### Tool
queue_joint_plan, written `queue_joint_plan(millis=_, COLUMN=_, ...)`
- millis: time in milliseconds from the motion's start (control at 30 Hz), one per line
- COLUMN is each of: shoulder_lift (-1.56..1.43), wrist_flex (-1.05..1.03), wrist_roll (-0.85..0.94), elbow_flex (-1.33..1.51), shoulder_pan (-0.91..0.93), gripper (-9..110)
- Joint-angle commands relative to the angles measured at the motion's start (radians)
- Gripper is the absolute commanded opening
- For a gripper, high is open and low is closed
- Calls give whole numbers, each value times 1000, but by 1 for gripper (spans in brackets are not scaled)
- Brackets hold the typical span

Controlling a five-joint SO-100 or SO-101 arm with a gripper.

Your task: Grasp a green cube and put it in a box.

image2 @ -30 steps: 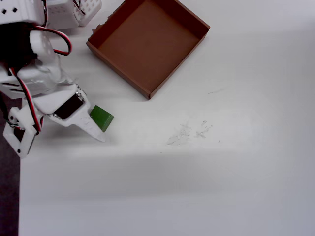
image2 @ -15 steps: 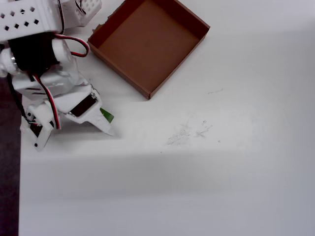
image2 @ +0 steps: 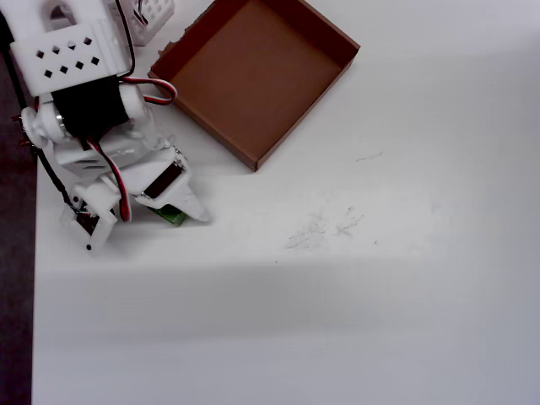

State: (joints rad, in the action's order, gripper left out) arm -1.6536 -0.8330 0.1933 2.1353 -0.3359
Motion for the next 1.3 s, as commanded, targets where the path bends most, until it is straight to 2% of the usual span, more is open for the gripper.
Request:
queue_joint_plan(millis=0, shoulder_lift=0, wrist_flex=-21, wrist_roll=5, elbow_flex=-58, shoulder_pan=14, gripper=36)
queue_joint_plan(millis=500, shoulder_lift=98, wrist_flex=-31, wrist_roll=31, elbow_flex=-152, shoulder_pan=25, gripper=34)
queue_joint_plan(millis=767, shoulder_lift=112, wrist_flex=-11, wrist_roll=31, elbow_flex=-176, shoulder_pan=26, gripper=22)
queue_joint_plan(millis=1267, shoulder_lift=115, wrist_flex=-15, wrist_roll=31, elbow_flex=-176, shoulder_pan=26, gripper=14)
